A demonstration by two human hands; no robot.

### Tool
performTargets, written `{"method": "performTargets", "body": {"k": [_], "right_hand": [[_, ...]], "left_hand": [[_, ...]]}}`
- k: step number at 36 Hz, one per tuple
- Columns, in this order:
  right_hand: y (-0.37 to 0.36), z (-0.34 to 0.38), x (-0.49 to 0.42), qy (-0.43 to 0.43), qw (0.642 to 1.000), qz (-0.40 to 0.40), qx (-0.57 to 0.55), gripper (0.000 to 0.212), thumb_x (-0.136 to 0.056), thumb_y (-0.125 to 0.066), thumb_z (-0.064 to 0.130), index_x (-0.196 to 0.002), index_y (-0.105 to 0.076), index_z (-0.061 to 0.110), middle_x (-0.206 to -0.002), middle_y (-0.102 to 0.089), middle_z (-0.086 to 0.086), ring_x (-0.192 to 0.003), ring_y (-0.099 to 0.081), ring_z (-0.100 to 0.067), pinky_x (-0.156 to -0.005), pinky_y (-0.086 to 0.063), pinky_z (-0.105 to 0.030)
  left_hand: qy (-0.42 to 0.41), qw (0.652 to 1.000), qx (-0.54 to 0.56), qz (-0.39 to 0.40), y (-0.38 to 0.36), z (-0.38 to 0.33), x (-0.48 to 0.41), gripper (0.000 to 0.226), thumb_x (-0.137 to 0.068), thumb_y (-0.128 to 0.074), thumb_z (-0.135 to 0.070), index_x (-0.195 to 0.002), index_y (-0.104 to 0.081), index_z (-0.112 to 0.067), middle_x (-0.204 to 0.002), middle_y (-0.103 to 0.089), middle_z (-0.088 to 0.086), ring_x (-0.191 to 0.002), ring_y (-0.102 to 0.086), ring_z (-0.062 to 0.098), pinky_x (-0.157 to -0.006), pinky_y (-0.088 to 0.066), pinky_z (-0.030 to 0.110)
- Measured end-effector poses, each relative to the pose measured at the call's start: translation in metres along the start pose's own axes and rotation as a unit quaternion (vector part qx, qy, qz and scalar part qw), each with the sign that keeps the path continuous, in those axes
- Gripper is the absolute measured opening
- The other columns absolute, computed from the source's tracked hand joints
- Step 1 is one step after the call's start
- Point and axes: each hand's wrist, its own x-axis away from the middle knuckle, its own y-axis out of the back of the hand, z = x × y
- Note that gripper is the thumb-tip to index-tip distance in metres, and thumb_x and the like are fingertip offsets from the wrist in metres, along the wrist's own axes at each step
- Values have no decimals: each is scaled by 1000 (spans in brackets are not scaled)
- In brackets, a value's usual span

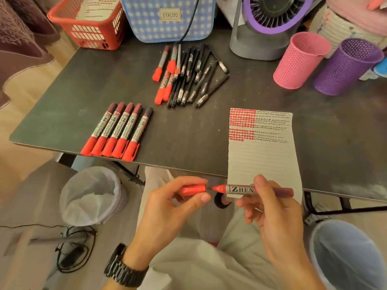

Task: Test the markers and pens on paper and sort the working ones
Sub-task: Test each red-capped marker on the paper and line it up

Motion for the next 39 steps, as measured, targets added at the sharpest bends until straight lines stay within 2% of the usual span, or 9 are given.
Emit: {"method": "performTargets", "body": {"k": [7, 10, 15, 19, 22, 27, 31, 36, 39], "right_hand": [[-2, -2, 2, -9, 1000, 18, 5, 51, -68, -75, 74, -70, -72, 24, -68, -72, -20, -47, -56, -22, -45, -46, -25], [-5, -4, 3, -14, 999, 26, 14, 42, -76, -71, 64, -70, -72, 22, -68, -72, -20, -47, -56, -21, -46, -46, -25], [-5, -7, 5, -24, 999, 37, 6, 40, -77, -71, 61, -70, -71, 21, -70, -73, -20, -47, -57, -20, -46, -46, -24], [5, -5, 2, -36, 996, 77, 9, 56, -65, -81, 72, -83, -77, 18, -74, -74, -19, -49, -57, -18, -46, -46, -23], [15, -1, -3, -21, 996, 83, 17, 64, -57, -87, 70, -95, -75, 20, -69, -71, -18, -46, -54, -20, -43, -44, -25], [31, 10, -4, 32, 982, 140, 119, 43, -75, -80, 55, -93, -73, 16, -64, -67, -16, -49, -54, -21, -46, -45, -26], [34, 13, -3, 37, 947, 218, 232, 29, -82, -64, 51, -96, -65, 26, -60, -65, -12, -49, -49, -12, -50, -39, -23], [19, 5, 0, 56, 937, 236, 253, 34, -86, -57, 58, -106, -68, 32, -57, -56, -1, -54, -46, -8, -56, -37, -20], [10, -3, 0, 53, 956, 205, 204, 36, -85, -60, 56, -104, -70, 27, -54, -51, 3, -52, -41, -6, -52, -32, -16]], "left_hand": [[0, 1000, -5, 18, -5, -2, -3, 32, -79, -77, -43, -111, -72, -41, -98, -75, -18, -90, -67, 7, -75, -49, 17], [-20, 999, -7, 29, -8, -3, -4, 31, -81, -77, -43, -112, -73, -38, -99, -75, -17, -91, -68, 10, -76, -52, 22], [-55, 998, -19, 40, -10, -3, -4, 28, -85, -75, -45, -113, -74, -38, -98, -74, -14, -86, -67, 18, -74, -54, 35], [-70, 996, -44, 42, -7, -4, -6, 26, -85, -76, -39, -112, -74, -38, -95, -73, -16, -84, -65, 16, -74, -51, 21], [-75, 994, -71, 39, -5, -7, -7, 24, -87, -74, -42, -111, -73, -39, -94, -72, -18, -85, -65, 13, -75, -47, 15], [-58, 992, -88, 70, 4, -14, -10, 17, -89, -74, -41, -106, -73, -37, -95, -73, -17, -92, -69, 16, -78, -52, 27], [-44, 987, -97, 122, 9, -23, -13, 15, -87, -74, -40, -101, -72, -34, -95, -74, -18, -92, -70, 18, -80, -51, 29], [-25, 978, -108, 176, 13, -34, -23, 10, -91, -73, -31, -98, -67, -27, -88, -75, -15, -89, -70, 16, -80, -52, 33], [-28, 977, -118, 176, 18, -37, -30, 33, -91, -74, -31, -119, -57, -30, -93, -73, -14, -96, -68, 17, -85, -49, 32]]}}
